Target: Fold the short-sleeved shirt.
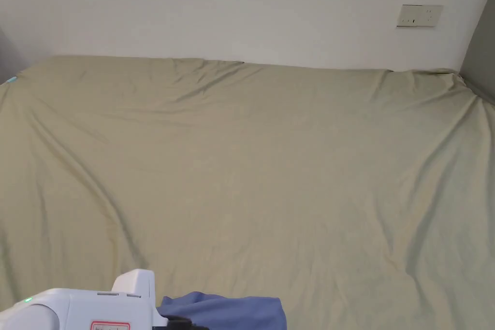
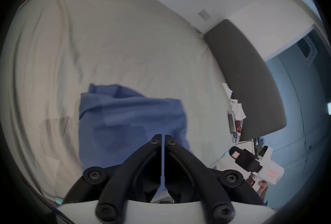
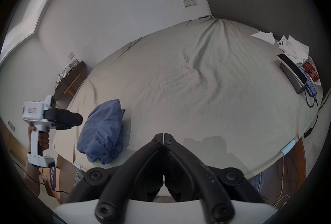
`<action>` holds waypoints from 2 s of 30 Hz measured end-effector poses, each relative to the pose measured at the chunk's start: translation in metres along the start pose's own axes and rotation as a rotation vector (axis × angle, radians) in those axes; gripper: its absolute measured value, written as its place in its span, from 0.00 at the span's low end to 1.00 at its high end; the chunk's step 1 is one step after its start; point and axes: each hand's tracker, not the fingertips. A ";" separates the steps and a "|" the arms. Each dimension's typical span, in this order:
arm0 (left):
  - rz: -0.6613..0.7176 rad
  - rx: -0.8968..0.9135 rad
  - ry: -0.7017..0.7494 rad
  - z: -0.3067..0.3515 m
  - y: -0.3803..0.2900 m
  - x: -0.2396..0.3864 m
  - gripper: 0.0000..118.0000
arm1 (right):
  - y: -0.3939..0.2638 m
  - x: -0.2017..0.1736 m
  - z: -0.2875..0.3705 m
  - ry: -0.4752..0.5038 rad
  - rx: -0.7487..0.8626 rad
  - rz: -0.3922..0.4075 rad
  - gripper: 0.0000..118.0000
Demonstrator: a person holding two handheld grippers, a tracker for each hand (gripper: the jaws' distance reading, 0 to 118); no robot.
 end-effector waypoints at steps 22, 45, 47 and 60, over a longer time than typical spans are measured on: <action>-0.026 -0.059 -0.327 -0.064 -0.047 0.046 0.00 | 0.009 -0.034 -0.018 0.125 -0.023 0.064 0.02; 0.180 0.251 -0.128 0.053 -0.057 -0.106 0.35 | -0.005 -0.136 -0.211 0.440 -0.391 -0.046 0.01; 0.135 0.221 -0.140 0.040 -0.052 -0.104 0.58 | -0.006 -0.137 -0.210 0.434 -0.384 -0.034 0.01; 0.156 0.016 -0.238 -0.029 -0.021 -0.100 0.98 | -0.007 -0.136 -0.209 0.445 -0.379 -0.037 0.01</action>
